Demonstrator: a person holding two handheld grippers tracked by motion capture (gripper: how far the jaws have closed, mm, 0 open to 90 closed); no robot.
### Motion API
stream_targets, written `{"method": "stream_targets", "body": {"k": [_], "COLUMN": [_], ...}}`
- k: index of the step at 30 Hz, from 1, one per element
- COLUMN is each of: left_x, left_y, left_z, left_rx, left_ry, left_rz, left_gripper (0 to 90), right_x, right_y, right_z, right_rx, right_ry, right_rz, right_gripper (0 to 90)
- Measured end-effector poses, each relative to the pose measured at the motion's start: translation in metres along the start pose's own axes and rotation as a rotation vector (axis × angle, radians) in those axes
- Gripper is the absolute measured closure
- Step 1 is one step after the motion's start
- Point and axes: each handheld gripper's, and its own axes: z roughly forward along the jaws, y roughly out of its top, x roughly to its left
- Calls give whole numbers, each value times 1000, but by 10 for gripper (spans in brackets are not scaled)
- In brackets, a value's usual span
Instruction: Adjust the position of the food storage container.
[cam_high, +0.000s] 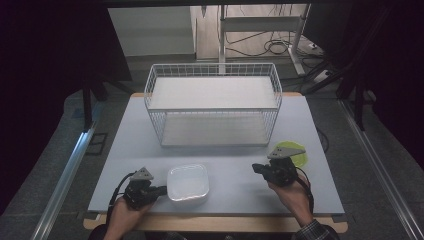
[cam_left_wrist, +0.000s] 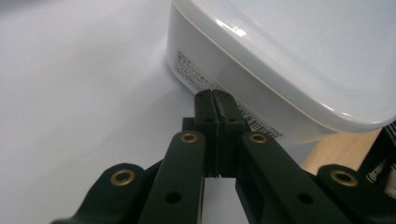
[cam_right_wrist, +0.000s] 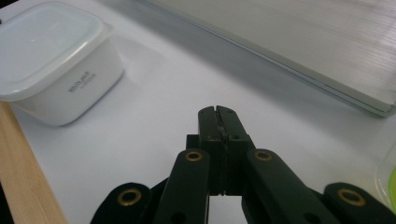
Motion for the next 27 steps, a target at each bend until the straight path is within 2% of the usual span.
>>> {"method": "stream_targets", "body": {"k": [7,8,11,15,21,26,27], "left_x": [-5,-8,-12,-21,-27,-28,-28], "left_y": [15,18,23,32,44,51,52], "left_z": [15,19,23,33,45,50,51], "left_rx": [4,6,12,16,27,29,31], "left_ry": [-16,-21,-29,-40,-60,-68,-65], "left_rz": [30,37,54,81,101,99,99], "left_gripper": [899,899,899,899,899,899,899], "right_x": [6,9,12,26,35,39,40], "right_y": [-4,-6,-8,-10,-10,-11,-11], "right_z": [-1,1,4,14,27,36,37], "right_rx": [-15,2,23,48,71,88,95], "right_ry": [16,34,38,69,102,121,107], "right_rz": [-2,-2,2,-1,6,11,3], "right_gripper": [896,896,896,896,895,894,894]}}
